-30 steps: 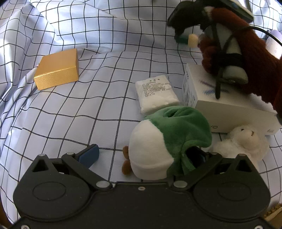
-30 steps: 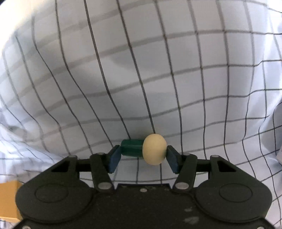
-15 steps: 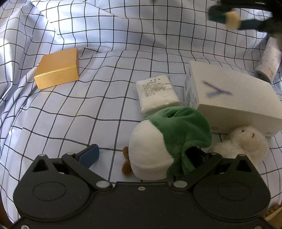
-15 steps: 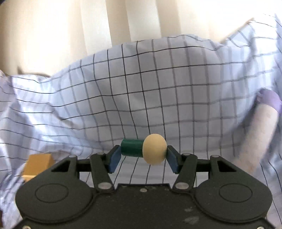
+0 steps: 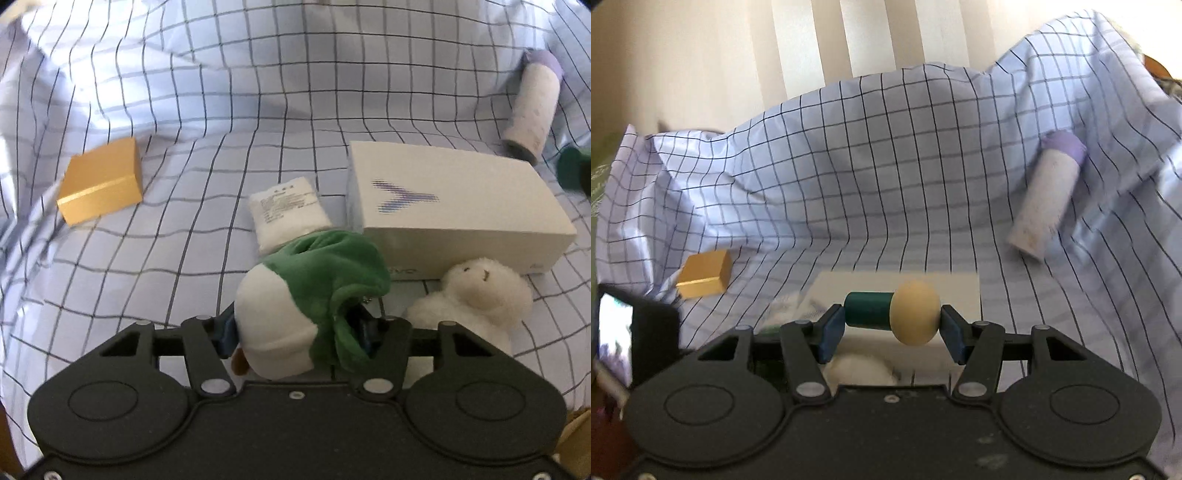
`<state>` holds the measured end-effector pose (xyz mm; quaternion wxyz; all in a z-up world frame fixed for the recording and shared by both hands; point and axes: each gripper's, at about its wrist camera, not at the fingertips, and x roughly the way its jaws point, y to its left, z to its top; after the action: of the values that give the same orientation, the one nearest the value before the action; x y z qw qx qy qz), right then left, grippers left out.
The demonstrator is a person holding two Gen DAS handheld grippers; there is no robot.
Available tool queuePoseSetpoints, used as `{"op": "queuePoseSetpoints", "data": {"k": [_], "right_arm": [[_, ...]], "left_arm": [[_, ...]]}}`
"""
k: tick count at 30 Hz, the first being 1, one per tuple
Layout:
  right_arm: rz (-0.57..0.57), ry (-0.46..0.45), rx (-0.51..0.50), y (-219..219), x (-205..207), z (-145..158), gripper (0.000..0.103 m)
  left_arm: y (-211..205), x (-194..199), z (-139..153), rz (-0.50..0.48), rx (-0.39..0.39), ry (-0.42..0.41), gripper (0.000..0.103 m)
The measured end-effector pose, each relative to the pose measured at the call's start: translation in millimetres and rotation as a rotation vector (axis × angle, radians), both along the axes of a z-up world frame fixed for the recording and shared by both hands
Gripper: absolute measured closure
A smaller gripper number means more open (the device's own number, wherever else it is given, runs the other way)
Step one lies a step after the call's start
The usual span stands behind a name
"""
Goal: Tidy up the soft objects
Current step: 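Carry the plush and the peg over the woven basket with both tools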
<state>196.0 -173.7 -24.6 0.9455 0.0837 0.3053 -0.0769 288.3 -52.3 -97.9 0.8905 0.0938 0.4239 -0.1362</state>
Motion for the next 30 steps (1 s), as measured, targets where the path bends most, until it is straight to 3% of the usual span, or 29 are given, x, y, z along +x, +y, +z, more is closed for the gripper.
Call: {"op": "queuePoseSetpoints", "data": {"k": [7,16,30], "right_arm": [[-0.020,-0.006,0.023,7,-50,8,0.047],[-0.020,-0.071,0.050,15,-115,33,0.047],[-0.004,-0.156,0.087,23,-203,53,0.047]], "left_arm": [[13,-21,35,0.045,-0.053,-0.049,0.049],[43,-96,84,0.080,-0.104,-0.086,0.049],[46,-192,98,0.041,-0.168,-0.040,0.049]]}}
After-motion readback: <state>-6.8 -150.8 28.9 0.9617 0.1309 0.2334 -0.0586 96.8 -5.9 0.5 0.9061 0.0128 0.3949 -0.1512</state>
